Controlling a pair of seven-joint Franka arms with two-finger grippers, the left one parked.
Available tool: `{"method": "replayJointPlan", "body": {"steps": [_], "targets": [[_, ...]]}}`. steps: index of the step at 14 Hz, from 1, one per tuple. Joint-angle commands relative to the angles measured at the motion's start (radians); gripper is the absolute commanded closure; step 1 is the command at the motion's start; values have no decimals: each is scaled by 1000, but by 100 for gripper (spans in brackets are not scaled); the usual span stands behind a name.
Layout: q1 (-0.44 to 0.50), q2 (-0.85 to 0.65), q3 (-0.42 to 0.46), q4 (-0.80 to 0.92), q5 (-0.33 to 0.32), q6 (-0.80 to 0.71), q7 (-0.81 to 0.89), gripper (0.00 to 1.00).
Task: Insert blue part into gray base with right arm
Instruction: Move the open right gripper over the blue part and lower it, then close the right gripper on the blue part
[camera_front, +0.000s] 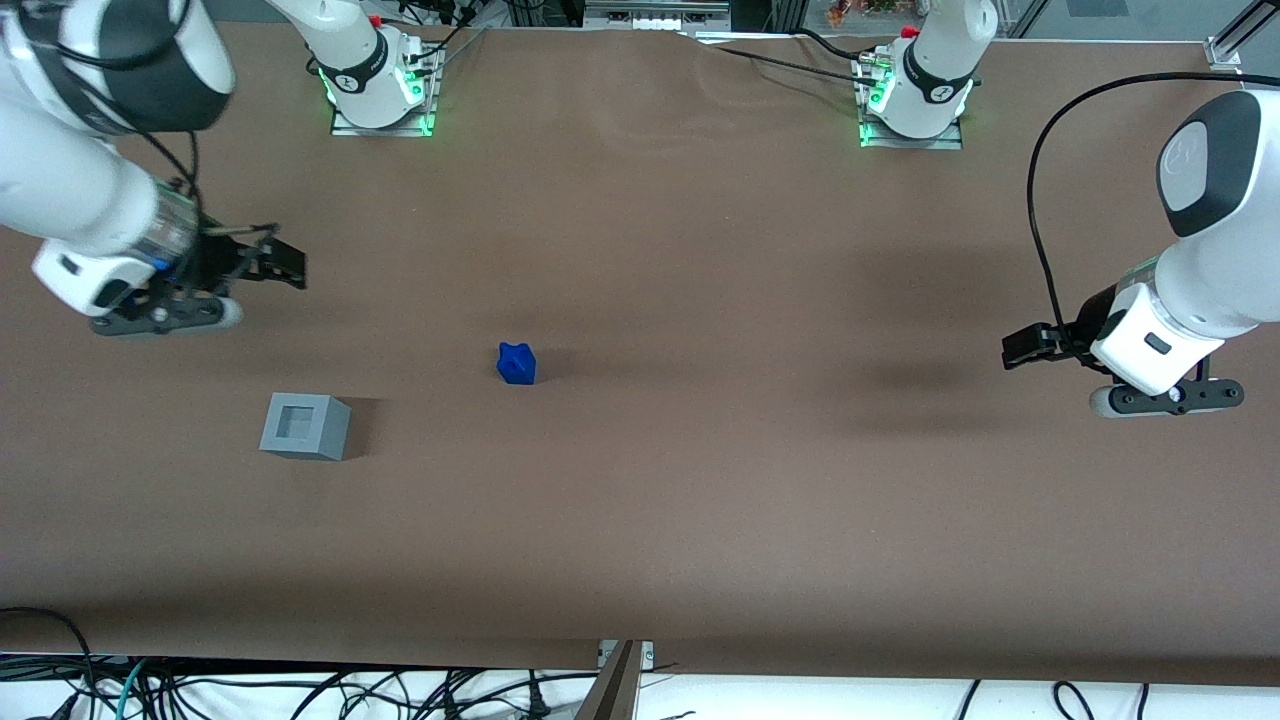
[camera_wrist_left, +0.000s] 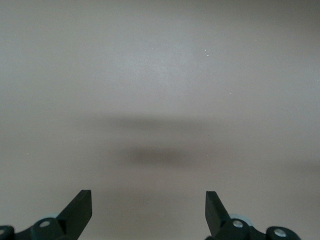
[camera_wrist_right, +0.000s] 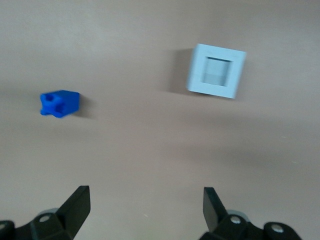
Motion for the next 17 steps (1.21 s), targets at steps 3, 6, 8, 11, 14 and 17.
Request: {"method": "replayJointPlan", "body": {"steps": [3,6,8,11,14,17], "targets": [[179,163,0,29,10,134,320,0],[261,261,-2,23,11,278,456,0],[288,318,-2,21,10,369,520,0],[305,398,-2,18,4,472,526,0],[313,456,-2,16,-1,492,526,0],[333,484,-13,1,-6,538,524,9]]}}
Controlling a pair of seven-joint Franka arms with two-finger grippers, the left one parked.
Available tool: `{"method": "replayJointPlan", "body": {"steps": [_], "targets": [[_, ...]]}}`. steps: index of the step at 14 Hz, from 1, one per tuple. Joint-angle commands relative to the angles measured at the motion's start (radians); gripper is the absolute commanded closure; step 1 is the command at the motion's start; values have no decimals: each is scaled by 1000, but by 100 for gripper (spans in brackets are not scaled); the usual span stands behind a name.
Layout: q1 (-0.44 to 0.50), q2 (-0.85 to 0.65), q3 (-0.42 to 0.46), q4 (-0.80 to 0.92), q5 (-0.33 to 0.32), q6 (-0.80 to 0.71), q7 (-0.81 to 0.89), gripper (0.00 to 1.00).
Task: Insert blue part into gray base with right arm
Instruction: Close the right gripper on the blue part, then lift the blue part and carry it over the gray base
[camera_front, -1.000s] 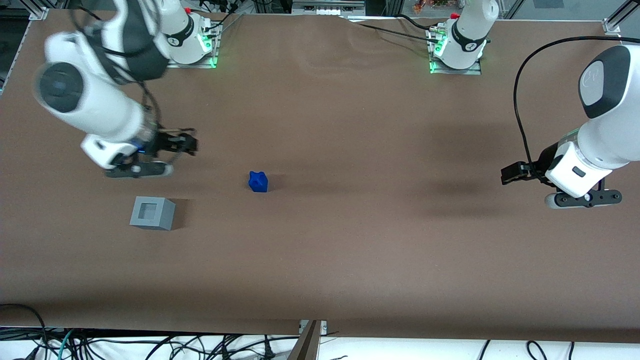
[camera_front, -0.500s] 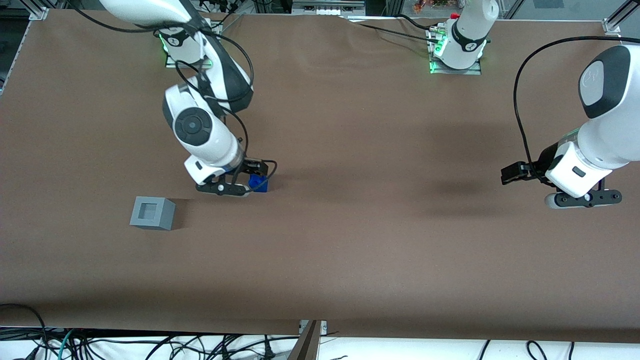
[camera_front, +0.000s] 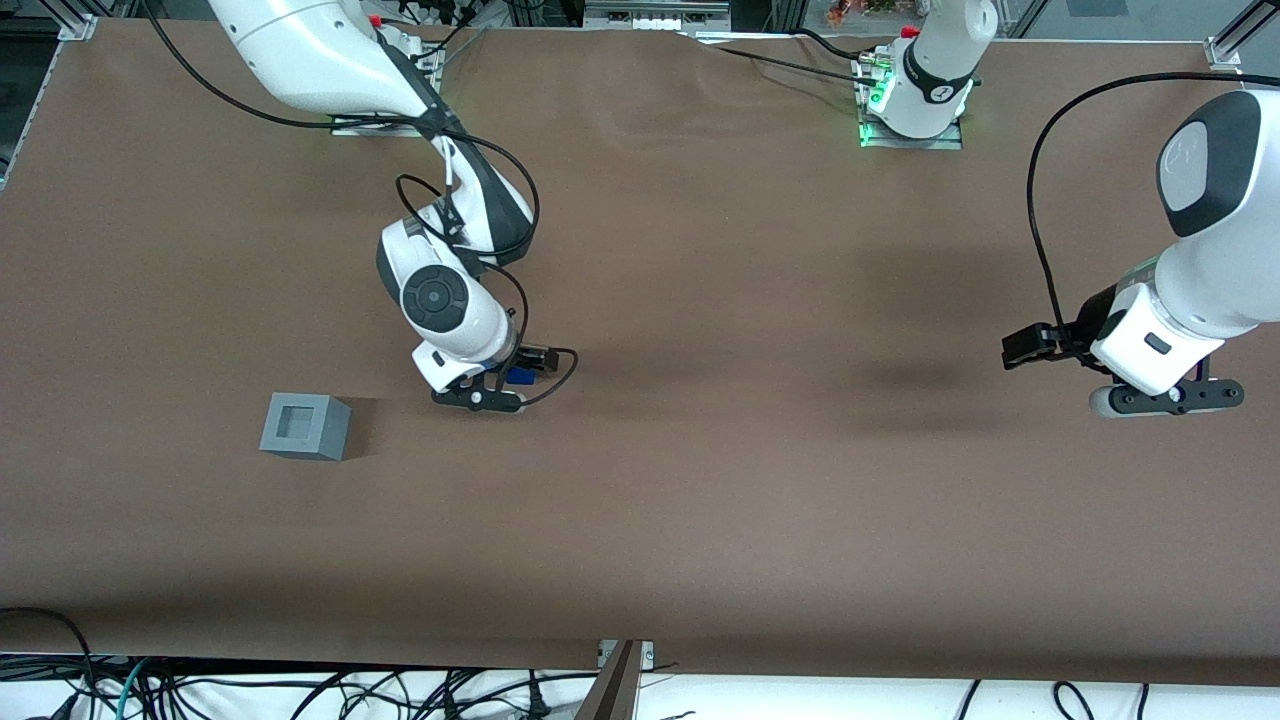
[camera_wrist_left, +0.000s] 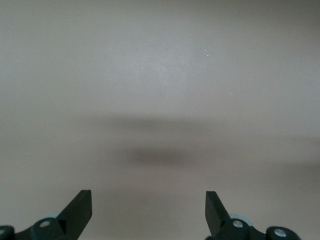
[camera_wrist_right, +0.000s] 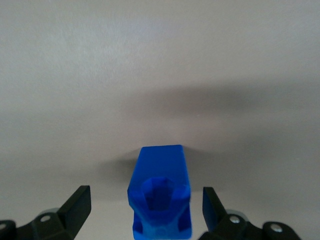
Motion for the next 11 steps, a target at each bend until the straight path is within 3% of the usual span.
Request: {"method": "replayJointPlan", "body": {"steps": [1,3,5,7,11], "targets": [[20,15,-16,-8,-12,40,12,24],[18,19,-16,-16,-45,40,7,67],[17,16,-16,-11,-55,34,3,89],[6,-19,-27,-1,-55,14,-35,91],[-51,-102,-120,74,-33,-189,-268,91]]}}
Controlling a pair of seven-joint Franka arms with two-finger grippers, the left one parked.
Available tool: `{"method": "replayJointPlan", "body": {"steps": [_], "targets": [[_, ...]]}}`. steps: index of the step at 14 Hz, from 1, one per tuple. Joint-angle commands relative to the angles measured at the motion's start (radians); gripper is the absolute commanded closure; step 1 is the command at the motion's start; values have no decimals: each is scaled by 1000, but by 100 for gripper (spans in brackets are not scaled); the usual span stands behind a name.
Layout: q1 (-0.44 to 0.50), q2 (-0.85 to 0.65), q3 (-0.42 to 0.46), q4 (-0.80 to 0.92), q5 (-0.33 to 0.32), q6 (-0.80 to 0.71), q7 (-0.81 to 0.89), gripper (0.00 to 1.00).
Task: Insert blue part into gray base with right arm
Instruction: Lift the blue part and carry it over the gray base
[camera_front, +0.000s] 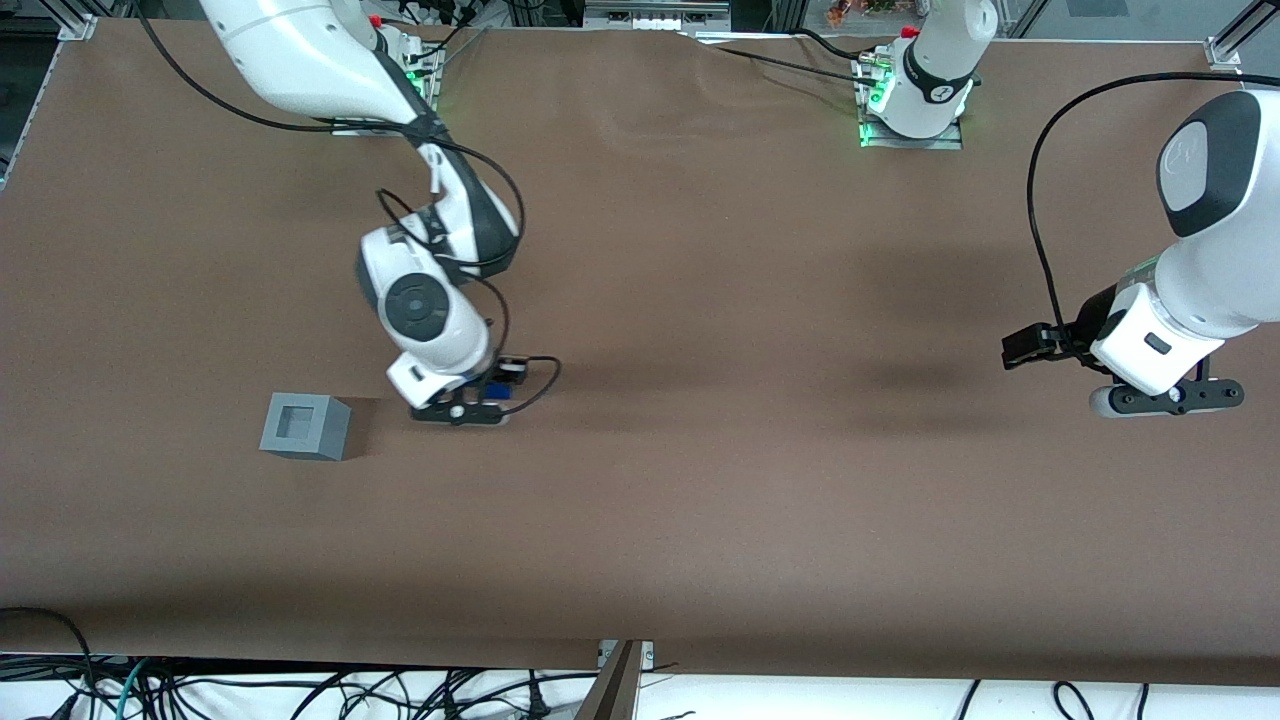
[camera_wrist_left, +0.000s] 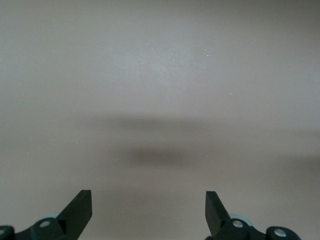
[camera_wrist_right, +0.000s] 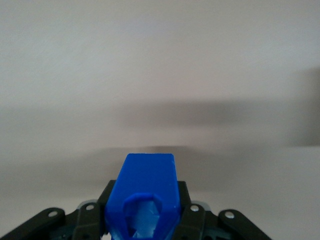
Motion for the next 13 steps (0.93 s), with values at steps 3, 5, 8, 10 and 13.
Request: {"method": "replayJointPlan", "body": {"steps": [3,5,8,10,13], "targets": [[-127,-122,-56,25,10,-155,-156,91],[-175,-124,-90,36,10,-163,-180,91],[-272,-116,-93,60,22,-161,-309,91],[-289,-96,-93,57,41,-151,-332,91],[-316,-57,-93,51,70,-114,-361,91]]}}
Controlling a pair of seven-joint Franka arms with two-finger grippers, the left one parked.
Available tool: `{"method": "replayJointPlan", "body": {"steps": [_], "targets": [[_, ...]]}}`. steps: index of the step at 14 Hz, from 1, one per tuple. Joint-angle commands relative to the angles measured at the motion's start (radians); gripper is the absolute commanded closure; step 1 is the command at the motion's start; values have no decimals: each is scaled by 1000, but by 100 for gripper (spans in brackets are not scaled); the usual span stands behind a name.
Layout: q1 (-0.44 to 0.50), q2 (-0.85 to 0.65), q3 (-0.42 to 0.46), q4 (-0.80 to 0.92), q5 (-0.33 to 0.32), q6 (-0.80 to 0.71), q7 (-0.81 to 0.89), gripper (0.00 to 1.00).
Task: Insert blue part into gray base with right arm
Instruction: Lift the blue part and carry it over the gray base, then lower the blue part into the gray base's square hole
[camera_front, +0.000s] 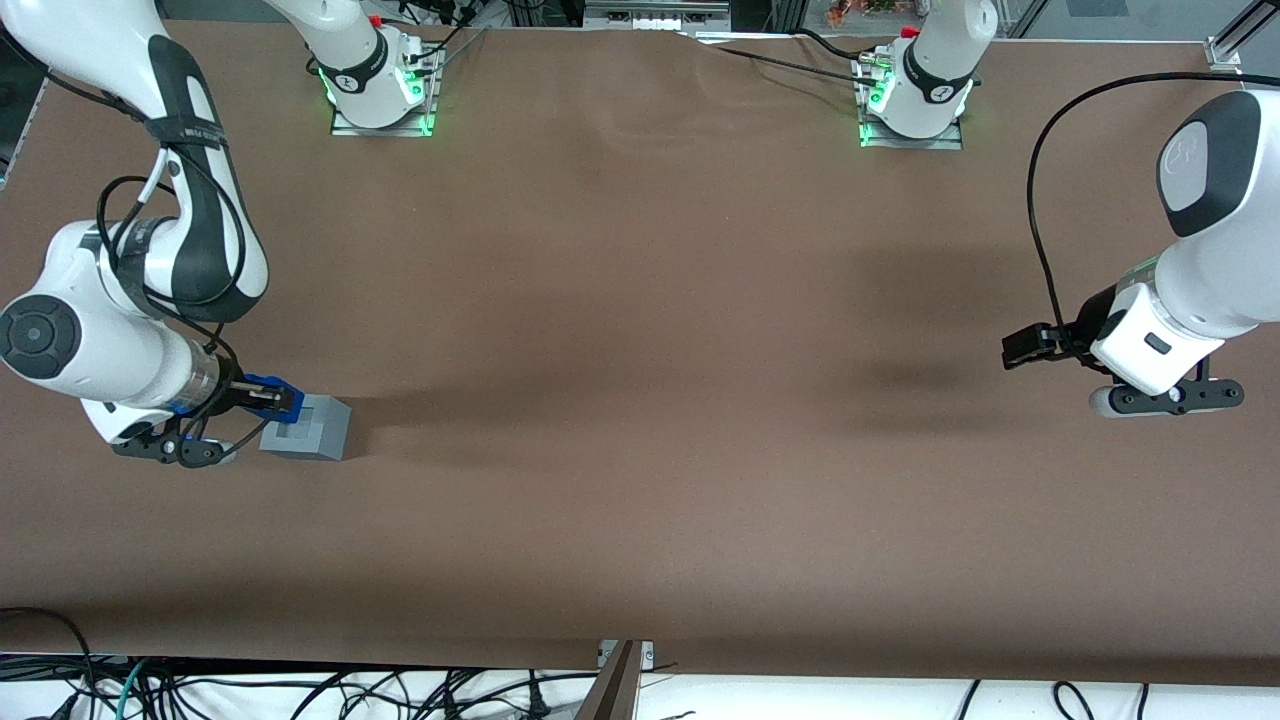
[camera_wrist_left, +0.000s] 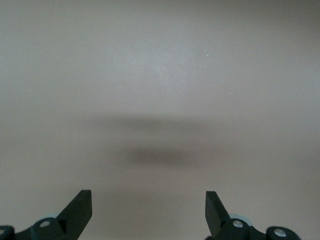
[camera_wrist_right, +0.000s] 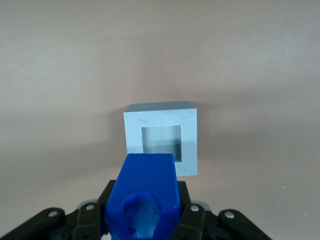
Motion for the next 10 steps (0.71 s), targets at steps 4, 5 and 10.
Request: {"method": "replayJointPlan", "body": {"steps": [4,5,10], "targets": [[-29,58,8,14,20,60,-67,92],[-29,58,8,16,17,60,-77,92],[-30,71,9,17,19,60,-101,92]]}}
